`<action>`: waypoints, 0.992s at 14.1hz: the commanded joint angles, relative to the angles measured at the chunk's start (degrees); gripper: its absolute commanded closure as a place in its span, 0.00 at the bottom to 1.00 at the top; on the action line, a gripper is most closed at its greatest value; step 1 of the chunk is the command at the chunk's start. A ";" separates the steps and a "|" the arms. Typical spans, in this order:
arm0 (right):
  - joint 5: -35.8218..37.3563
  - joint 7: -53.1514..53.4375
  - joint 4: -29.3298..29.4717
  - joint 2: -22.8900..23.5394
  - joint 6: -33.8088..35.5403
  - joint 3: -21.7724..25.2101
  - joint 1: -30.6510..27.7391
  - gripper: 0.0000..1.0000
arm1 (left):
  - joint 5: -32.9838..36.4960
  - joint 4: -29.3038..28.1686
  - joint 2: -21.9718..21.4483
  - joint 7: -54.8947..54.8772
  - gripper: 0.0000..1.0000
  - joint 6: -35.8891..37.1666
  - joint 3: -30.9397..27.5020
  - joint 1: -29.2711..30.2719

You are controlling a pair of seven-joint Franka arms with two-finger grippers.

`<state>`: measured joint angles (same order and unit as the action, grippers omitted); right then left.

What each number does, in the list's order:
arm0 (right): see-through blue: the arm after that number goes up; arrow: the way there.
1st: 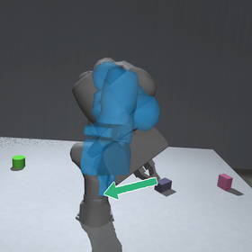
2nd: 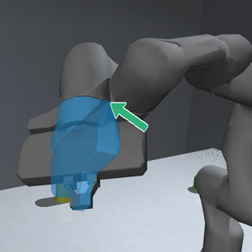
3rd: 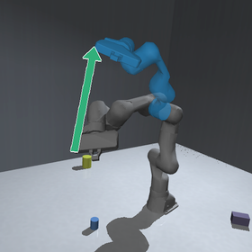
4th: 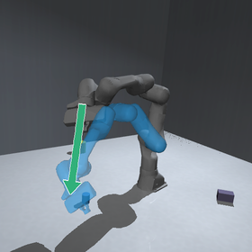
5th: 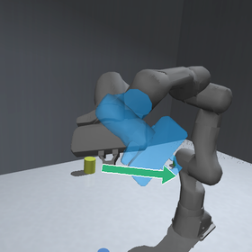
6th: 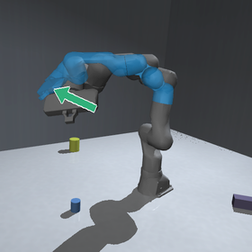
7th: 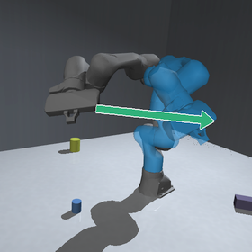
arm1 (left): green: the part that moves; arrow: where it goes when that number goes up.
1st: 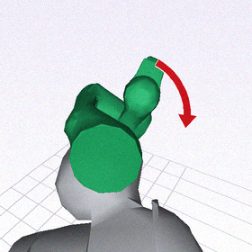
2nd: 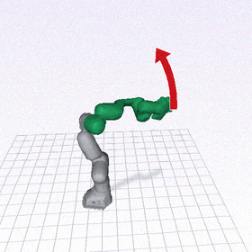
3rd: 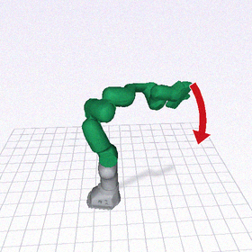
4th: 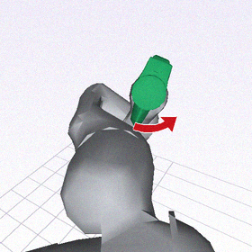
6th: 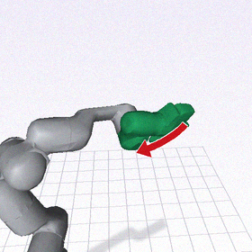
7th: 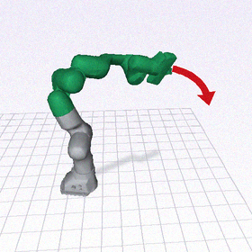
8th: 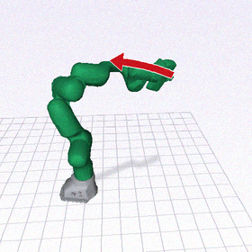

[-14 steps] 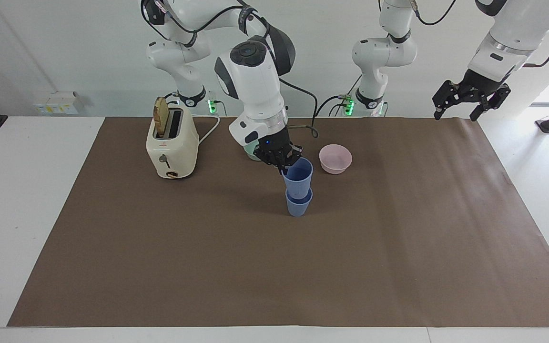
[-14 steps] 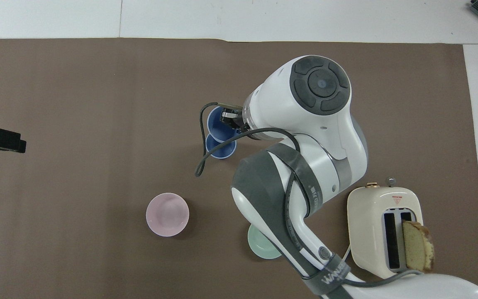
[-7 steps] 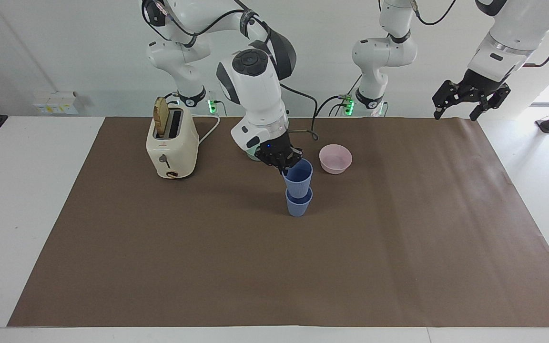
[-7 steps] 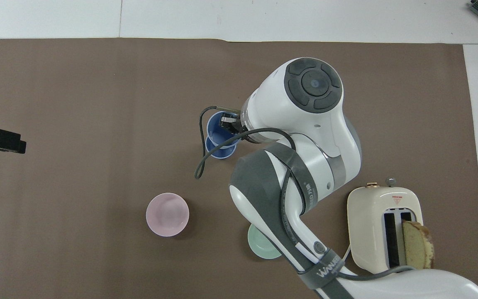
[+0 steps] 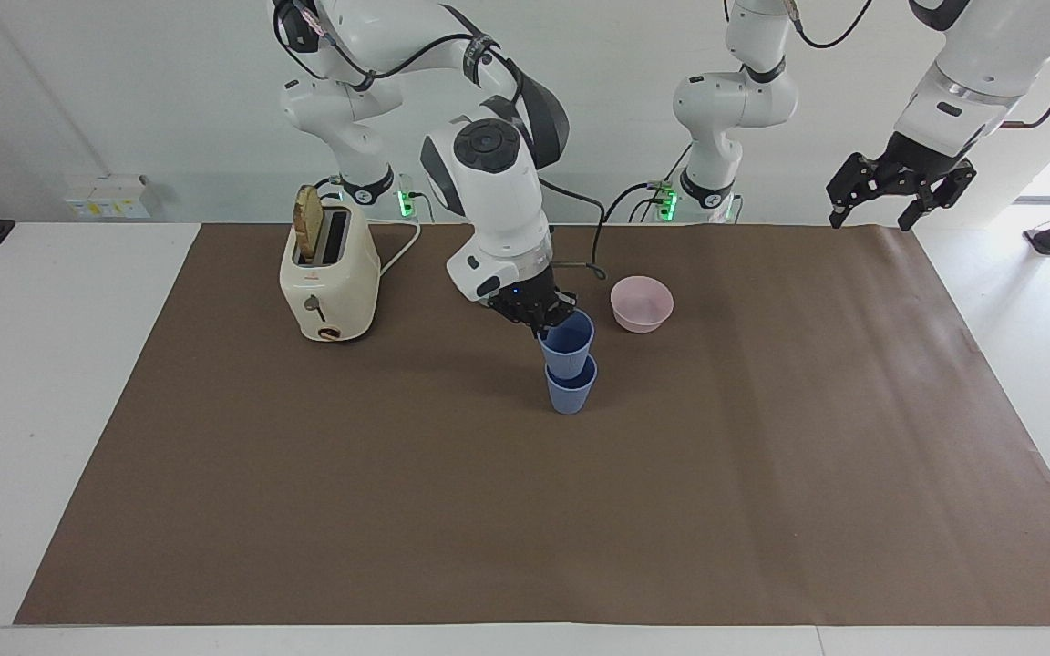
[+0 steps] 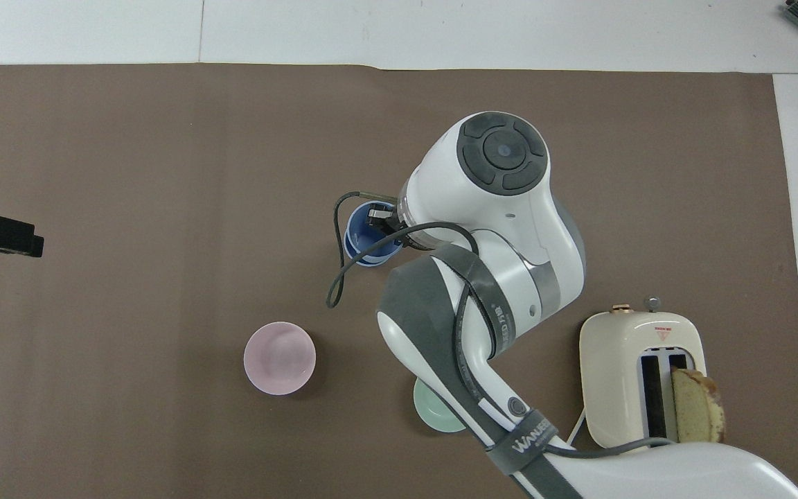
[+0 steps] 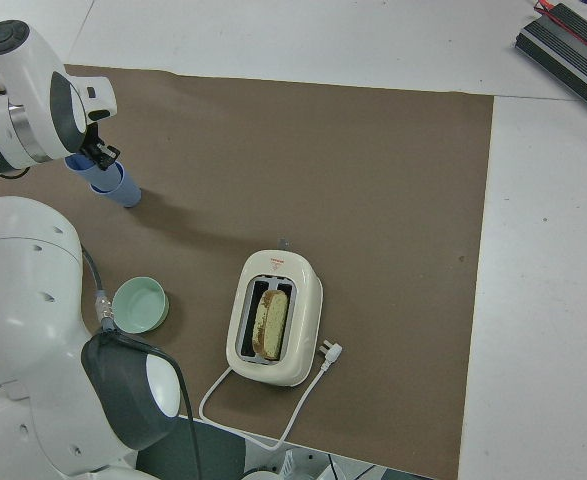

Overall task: Stack blue cups with both arms
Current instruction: 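Lower the held cup into the centered blue cup with the right gripper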

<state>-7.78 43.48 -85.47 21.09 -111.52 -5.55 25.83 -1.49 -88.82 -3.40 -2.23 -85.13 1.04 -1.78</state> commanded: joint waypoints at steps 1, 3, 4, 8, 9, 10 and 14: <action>-1.19 -0.41 -0.75 0.00 -1.07 -0.16 0.01 1.00 | -0.35 -1.00 -1.26 0.30 0.00 0.58 0.11 0.38; -1.19 -1.02 -0.75 0.44 -1.42 -0.16 0.01 1.00 | -0.35 -1.00 -1.26 0.30 0.00 0.58 0.11 0.38; -1.19 -1.02 -1.01 0.97 -2.90 -0.07 0.01 1.00 | -0.35 -1.00 -1.26 0.30 0.00 0.58 0.11 0.38; -1.10 -1.02 -2.15 1.67 -5.54 -0.07 -0.34 1.00 | -0.35 -1.00 -1.35 0.30 0.00 0.58 0.11 0.29; -1.10 -1.02 -2.24 1.76 -5.64 -0.07 -0.52 1.00 | -0.35 -1.00 -1.35 0.30 0.00 0.58 0.11 0.38; -1.01 -1.02 -2.24 1.94 -5.64 -0.07 -0.60 1.00 | -0.35 -1.09 -1.35 0.30 0.00 0.58 0.11 0.29; -0.75 -1.11 -2.41 3.34 -7.12 -0.07 -0.52 1.00 | -0.44 -1.36 -1.61 0.30 0.00 0.67 0.11 0.38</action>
<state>-7.78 43.41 -87.15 23.96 -116.29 -5.30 25.82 -1.49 -88.89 -3.58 -2.23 -84.93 1.04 -1.78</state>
